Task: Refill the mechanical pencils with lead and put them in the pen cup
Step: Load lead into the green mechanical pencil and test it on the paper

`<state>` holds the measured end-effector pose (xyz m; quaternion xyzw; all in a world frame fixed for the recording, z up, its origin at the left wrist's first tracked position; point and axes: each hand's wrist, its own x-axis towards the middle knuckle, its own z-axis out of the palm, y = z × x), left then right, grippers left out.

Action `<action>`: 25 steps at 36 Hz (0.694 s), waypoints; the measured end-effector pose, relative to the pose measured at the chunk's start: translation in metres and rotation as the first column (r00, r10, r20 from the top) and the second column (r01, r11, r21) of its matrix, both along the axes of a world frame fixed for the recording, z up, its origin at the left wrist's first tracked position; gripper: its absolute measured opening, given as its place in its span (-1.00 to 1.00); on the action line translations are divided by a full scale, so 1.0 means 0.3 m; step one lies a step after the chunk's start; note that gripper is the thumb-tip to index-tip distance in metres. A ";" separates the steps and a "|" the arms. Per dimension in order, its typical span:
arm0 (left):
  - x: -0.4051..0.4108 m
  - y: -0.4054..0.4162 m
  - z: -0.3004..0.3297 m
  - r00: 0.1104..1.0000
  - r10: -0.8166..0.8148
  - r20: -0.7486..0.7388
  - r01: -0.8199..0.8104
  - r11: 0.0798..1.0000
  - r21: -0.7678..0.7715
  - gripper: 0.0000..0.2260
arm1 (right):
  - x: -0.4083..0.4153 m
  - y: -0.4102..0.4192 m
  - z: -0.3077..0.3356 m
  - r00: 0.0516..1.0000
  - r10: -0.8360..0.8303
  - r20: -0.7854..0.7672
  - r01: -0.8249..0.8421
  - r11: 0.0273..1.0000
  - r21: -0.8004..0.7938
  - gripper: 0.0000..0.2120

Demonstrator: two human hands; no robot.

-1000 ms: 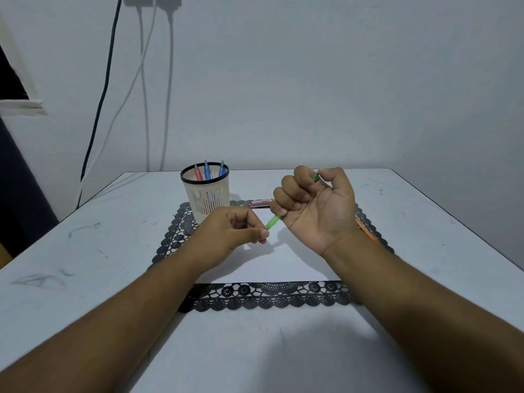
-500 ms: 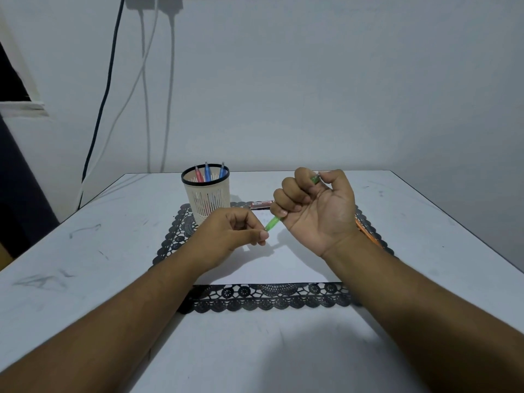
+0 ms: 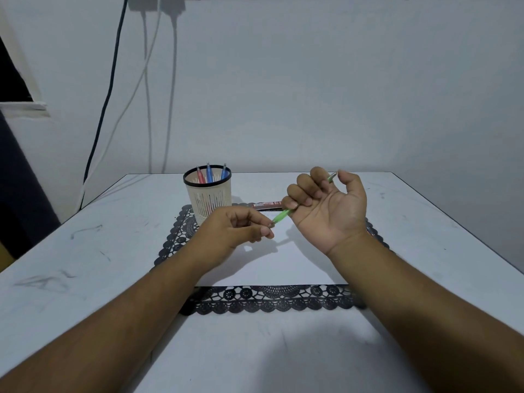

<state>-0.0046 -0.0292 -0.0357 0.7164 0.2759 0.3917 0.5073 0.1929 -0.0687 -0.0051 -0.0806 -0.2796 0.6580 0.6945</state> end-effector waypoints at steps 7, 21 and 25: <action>0.001 0.001 0.000 1.000 0.021 -0.012 -0.020 0.999 0.027 -0.93 | 0.002 0.006 -0.007 1.000 -0.021 0.000 0.021 1.000 -0.019 -0.80; -0.003 0.001 -0.004 0.998 0.041 -0.038 -0.039 0.997 0.066 -0.92 | -0.004 -0.002 -0.006 1.000 0.001 0.003 -0.001 1.000 -0.022 -0.70; 0.000 0.000 -0.013 0.994 0.108 -0.034 -0.102 0.985 0.141 -0.90 | -0.009 0.001 0.016 0.994 -0.044 0.102 0.053 0.995 -0.085 -0.72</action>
